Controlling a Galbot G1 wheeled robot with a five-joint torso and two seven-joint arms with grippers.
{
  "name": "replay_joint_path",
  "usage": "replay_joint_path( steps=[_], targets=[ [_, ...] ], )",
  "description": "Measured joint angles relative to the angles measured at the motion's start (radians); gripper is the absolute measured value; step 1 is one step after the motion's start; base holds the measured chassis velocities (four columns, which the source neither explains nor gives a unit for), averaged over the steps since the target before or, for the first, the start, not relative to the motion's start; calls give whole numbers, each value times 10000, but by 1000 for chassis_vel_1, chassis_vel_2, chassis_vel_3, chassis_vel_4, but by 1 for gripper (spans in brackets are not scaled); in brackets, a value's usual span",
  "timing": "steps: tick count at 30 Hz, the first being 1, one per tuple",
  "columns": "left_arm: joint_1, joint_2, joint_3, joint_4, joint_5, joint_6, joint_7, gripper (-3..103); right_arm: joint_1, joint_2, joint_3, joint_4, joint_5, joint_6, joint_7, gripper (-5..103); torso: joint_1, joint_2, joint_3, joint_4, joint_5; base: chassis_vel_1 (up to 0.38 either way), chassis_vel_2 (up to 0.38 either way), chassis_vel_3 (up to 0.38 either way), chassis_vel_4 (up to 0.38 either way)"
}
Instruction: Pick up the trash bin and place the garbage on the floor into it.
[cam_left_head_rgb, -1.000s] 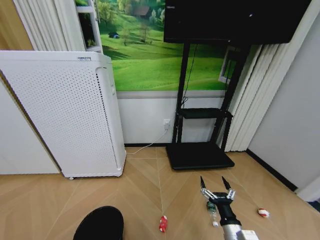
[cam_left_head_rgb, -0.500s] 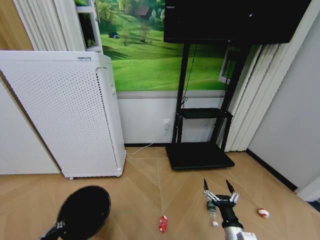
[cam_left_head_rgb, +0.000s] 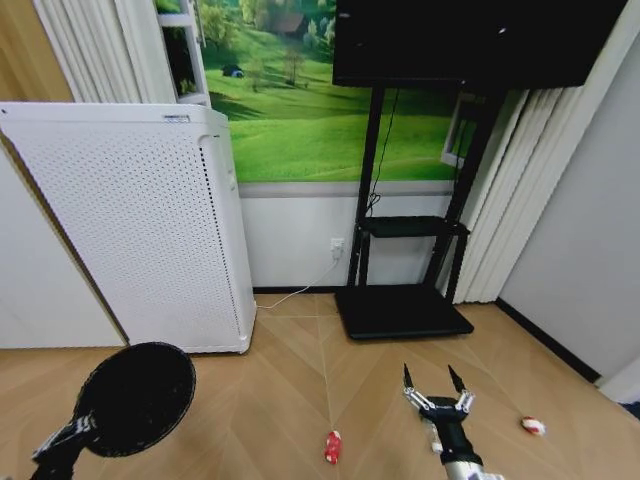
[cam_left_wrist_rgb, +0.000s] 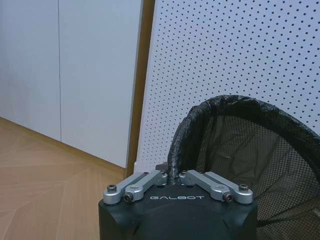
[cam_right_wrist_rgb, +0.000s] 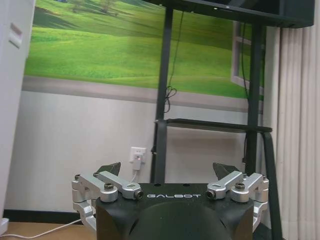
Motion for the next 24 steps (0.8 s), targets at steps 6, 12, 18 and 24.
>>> replay_joint_path(
  steps=[6, 12, 18, 24],
  targets=[
    [-13, 5, 143, -156, 7, 54, -3, 3, 46, -32, 3, -54, -60, -53, -32, 100, 0, 0, 0, -1, 4, 220, 230, -231, -237],
    [-7, 62, 151, -241, -12, 106, -1, 3, 202, -135, -24, -257, -29, -252, 23, 100, 0, 0, 0, -2, -3, 279, 273, -286, -265],
    [22, 28, 104, -175, -29, 98, 6, 3, 710, -758, -277, -1605, 13, -1009, 1, 100, 0, 0, 0, -2, -8, 212, 109, -184, -197],
    [52, -12, 93, -246, -48, 60, 11, 3, 1281, -1295, -696, -3366, 11, -2089, 83, 100, 1, 0, 1, 3, 2, -5, 5, 26, 10]
  ],
)
